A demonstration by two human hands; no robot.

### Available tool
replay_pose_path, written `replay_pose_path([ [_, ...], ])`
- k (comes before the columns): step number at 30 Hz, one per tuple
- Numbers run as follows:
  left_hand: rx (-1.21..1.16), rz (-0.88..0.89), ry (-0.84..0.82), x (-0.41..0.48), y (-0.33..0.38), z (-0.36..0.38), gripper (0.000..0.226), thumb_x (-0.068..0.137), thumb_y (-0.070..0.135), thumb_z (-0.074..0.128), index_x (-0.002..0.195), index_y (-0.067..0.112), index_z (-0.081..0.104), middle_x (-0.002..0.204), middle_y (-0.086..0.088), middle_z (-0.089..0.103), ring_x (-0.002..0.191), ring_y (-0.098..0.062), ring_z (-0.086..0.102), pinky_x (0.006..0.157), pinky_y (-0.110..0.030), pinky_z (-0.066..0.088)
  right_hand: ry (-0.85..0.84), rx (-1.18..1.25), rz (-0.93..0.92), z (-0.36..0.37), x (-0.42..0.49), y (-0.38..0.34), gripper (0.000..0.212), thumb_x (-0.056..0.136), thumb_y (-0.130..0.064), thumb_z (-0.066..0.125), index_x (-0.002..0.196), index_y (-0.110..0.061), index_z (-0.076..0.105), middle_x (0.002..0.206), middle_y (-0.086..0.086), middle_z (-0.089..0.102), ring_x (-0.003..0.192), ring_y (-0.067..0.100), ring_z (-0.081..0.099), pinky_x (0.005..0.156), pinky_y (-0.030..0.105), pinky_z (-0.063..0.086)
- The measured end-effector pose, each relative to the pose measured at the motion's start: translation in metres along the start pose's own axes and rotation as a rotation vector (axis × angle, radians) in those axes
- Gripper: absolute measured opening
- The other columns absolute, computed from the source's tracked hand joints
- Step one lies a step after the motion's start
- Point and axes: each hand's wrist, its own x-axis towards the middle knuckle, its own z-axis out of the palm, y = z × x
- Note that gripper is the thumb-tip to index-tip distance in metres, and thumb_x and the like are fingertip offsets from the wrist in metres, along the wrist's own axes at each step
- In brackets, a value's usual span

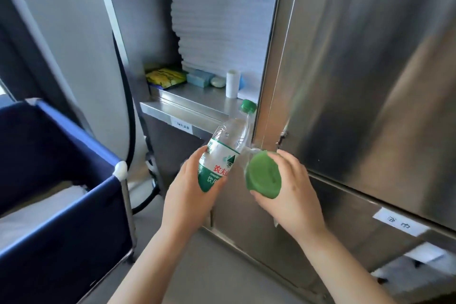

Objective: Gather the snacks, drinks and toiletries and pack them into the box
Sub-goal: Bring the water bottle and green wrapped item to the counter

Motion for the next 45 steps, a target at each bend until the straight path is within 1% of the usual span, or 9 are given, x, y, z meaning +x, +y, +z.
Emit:
replay_pose_path([
  [7,0.085,-0.014,0.135,0.079,-0.004,0.009,0.063,0.076,0.054,0.063,0.13,0.051,0.03,0.127,0.025,0.048,0.105,0.001,0.05,0.069,-0.016,0.036,-0.034,0.058,-0.122,0.033,0.09,0.01,0.081,0.062,-0.042,0.082,0.132,-0.021,0.047,0.136,-0.003,0.043,0.123,0.017,0.044,0.099,0.017,0.027],
  [11,0.122,-0.01,0.191,0.117,-0.009,0.018,0.065,0.076,0.054,0.065,0.13,0.052,0.029,0.125,0.024,0.048,0.104,0.004,0.046,0.07,-0.023,0.037,-0.051,0.057,-0.174,0.054,0.133,0.016,0.082,0.062,-0.043,0.082,0.132,-0.021,0.046,0.137,0.0,0.043,0.122,0.021,0.044,0.1,0.028,0.036],
  [19,0.152,-0.011,0.195,0.197,-0.056,0.028,0.068,0.074,0.053,0.066,0.13,0.052,0.028,0.128,0.017,0.051,0.103,-0.007,0.052,0.07,-0.025,0.038,-0.069,0.039,-0.189,0.118,0.197,0.016,0.082,0.063,-0.045,0.081,0.133,-0.021,0.045,0.136,0.0,0.043,0.122,0.019,0.043,0.098,0.027,0.037],
  [23,0.12,0.063,0.125,0.259,-0.084,0.034,0.066,0.075,0.053,0.064,0.131,0.05,0.029,0.126,0.014,0.055,0.097,-0.011,0.058,0.068,-0.027,0.045,-0.045,0.011,-0.109,0.155,0.228,0.016,0.082,0.063,-0.047,0.08,0.132,-0.021,0.044,0.133,-0.003,0.043,0.119,0.016,0.042,0.089,0.023,0.042],
  [25,0.085,0.125,0.086,0.297,-0.099,0.037,0.067,0.076,0.05,0.067,0.132,0.046,0.03,0.128,0.012,0.054,0.096,-0.007,0.055,0.068,-0.025,0.042,-0.015,-0.007,-0.051,0.175,0.245,0.016,0.08,0.064,-0.05,0.076,0.133,-0.022,0.044,0.133,-0.005,0.042,0.119,0.013,0.04,0.086,0.022,0.044],
  [27,0.043,0.175,0.043,0.335,-0.111,0.041,0.069,0.077,0.044,0.07,0.134,0.042,0.031,0.131,0.01,0.052,0.1,-0.003,0.051,0.071,-0.022,0.039,0.024,-0.009,0.042,0.19,0.264,0.016,0.079,0.065,-0.053,0.072,0.133,-0.023,0.044,0.134,-0.007,0.042,0.119,0.012,0.04,0.087,0.022,0.043],
  [31,-0.036,0.231,-0.054,0.392,-0.132,0.049,0.068,0.078,0.044,0.069,0.135,0.04,0.031,0.131,0.012,0.049,0.108,-0.005,0.049,0.075,-0.021,0.037,0.047,-0.091,0.206,0.214,0.291,0.012,0.079,0.065,-0.046,0.079,0.133,-0.023,0.045,0.138,-0.005,0.041,0.121,0.019,0.043,0.09,0.03,0.045],
  [41,-0.168,0.338,-0.222,0.445,-0.159,0.074,0.069,0.077,0.041,0.07,0.134,0.037,0.032,0.125,0.022,0.044,0.113,-0.001,0.046,0.081,-0.021,0.04,0.087,-0.165,0.416,0.241,0.313,0.003,0.074,0.066,-0.048,0.076,0.131,-0.03,0.044,0.135,-0.013,0.039,0.12,0.013,0.041,0.091,0.027,0.043],
  [45,-0.204,0.381,-0.233,0.448,-0.161,0.085,0.069,0.078,0.041,0.069,0.137,0.031,0.034,0.13,0.017,0.046,0.116,-0.001,0.045,0.083,-0.017,0.037,0.087,-0.172,0.458,0.24,0.311,0.009,0.072,0.067,-0.05,0.074,0.13,-0.03,0.045,0.137,-0.013,0.039,0.122,0.013,0.041,0.094,0.027,0.042],
])
